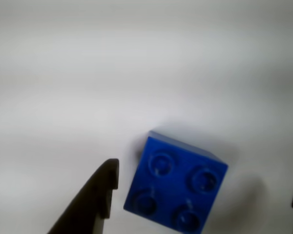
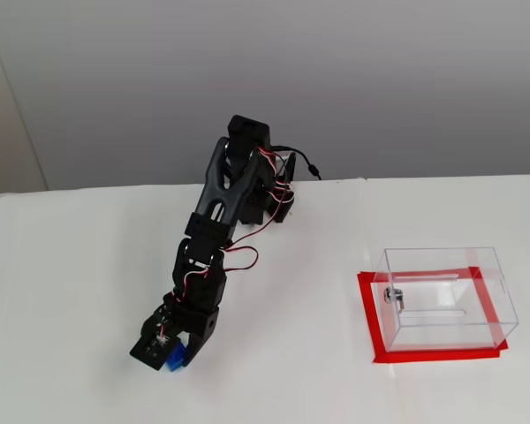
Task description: Pick the blue lego brick and place it into the transparent box
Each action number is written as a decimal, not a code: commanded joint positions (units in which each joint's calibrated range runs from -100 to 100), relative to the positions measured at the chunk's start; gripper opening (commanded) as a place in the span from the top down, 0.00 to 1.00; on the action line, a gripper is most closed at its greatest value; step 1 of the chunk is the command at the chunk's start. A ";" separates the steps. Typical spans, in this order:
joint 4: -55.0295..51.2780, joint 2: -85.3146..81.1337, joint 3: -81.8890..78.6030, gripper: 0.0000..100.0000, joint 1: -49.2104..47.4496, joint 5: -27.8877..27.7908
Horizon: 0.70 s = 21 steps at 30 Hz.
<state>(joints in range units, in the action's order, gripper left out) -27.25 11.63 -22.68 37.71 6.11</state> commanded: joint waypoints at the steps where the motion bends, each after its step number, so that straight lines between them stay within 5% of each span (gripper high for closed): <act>1: 1.14 -0.72 3.33 0.68 -0.71 0.10; 17: 1.14 1.82 3.33 0.77 -0.49 0.10; 21: 1.14 1.82 3.33 0.85 -0.49 0.10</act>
<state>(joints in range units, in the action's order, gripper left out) -26.91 14.08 -22.42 37.39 6.11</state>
